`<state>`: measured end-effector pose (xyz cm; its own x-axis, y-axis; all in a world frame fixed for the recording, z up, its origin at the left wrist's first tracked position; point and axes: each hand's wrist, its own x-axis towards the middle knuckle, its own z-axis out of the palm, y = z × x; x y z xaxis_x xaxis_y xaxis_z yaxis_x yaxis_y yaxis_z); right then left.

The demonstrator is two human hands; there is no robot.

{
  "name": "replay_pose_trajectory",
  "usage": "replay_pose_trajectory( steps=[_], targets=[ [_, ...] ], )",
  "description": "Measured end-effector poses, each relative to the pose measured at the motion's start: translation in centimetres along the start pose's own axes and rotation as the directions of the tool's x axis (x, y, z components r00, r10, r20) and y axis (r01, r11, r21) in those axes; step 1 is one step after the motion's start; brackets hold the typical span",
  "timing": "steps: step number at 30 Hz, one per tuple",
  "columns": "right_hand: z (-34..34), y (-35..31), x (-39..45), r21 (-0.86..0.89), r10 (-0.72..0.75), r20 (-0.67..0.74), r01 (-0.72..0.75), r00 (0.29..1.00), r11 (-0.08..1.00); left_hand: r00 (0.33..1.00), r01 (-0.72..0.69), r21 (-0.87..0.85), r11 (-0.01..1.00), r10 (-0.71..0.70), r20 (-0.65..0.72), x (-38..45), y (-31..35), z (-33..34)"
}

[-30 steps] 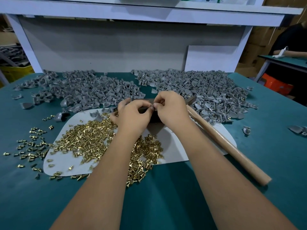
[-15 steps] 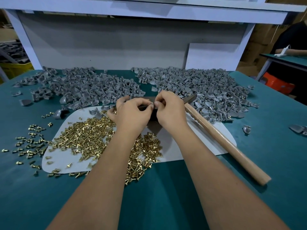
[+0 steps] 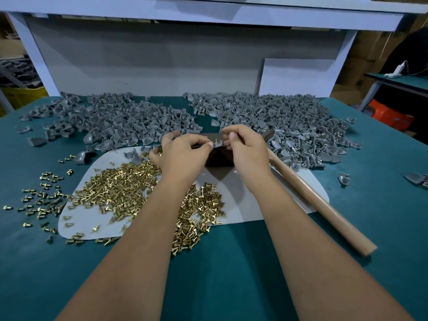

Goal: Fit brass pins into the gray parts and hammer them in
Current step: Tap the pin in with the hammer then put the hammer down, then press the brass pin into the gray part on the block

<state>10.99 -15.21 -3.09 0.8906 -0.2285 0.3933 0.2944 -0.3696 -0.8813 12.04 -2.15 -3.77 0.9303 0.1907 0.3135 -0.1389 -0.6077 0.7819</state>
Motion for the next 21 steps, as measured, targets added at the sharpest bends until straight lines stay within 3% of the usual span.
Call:
replay_pose_trajectory(
  steps=[2,4,7,11,12,14,16,18,21],
  targets=[
    [-0.3,-0.2,0.0,0.073,0.048,-0.015,-0.046,0.999,0.996,1.000,0.017,-0.024,1.000,-0.017,0.011,0.1,0.1,0.0],
    [-0.6,-0.6,0.1,0.037,0.044,-0.043,-0.043,0.998,0.998,1.000,0.025,-0.032,0.999,-0.024,0.020,0.1,0.1,0.0],
    [-1.8,-0.9,0.3,-0.180,-0.005,-0.116,-0.016,0.993,0.984,0.999,0.031,-0.076,0.997,-0.029,0.029,0.0,0.2,0.0],
    [-4.3,-0.9,0.0,-0.396,0.048,-0.158,-0.107,0.986,0.912,0.999,0.045,-0.102,0.994,-0.042,0.030,-0.4,0.4,-0.2],
    [-4.9,-0.8,-0.3,-0.503,0.056,-0.163,-0.132,0.985,0.854,0.999,0.046,-0.108,0.993,-0.043,0.029,-0.4,0.4,-0.2],
    [-6.3,-0.3,-0.7,-0.751,0.084,-0.149,-0.168,0.985,0.639,0.999,0.038,-0.088,0.995,-0.034,0.041,-0.3,0.4,-0.1],
    [-7.3,-0.1,-1.0,-0.881,0.170,-0.129,-0.192,0.977,0.433,0.999,0.013,-0.040,0.999,-0.011,0.047,-0.3,0.2,0.0],
    [-8.0,0.2,-1.3,-0.912,0.201,-0.133,-0.199,0.971,0.359,0.999,-0.012,-0.014,1.000,0.013,0.041,-0.3,0.1,0.1],
    [-8.4,0.4,-1.7,-0.913,0.141,-0.136,-0.180,0.981,0.365,0.999,-0.040,-0.002,0.999,0.040,0.020,-0.5,0.3,0.2]
  ],
)
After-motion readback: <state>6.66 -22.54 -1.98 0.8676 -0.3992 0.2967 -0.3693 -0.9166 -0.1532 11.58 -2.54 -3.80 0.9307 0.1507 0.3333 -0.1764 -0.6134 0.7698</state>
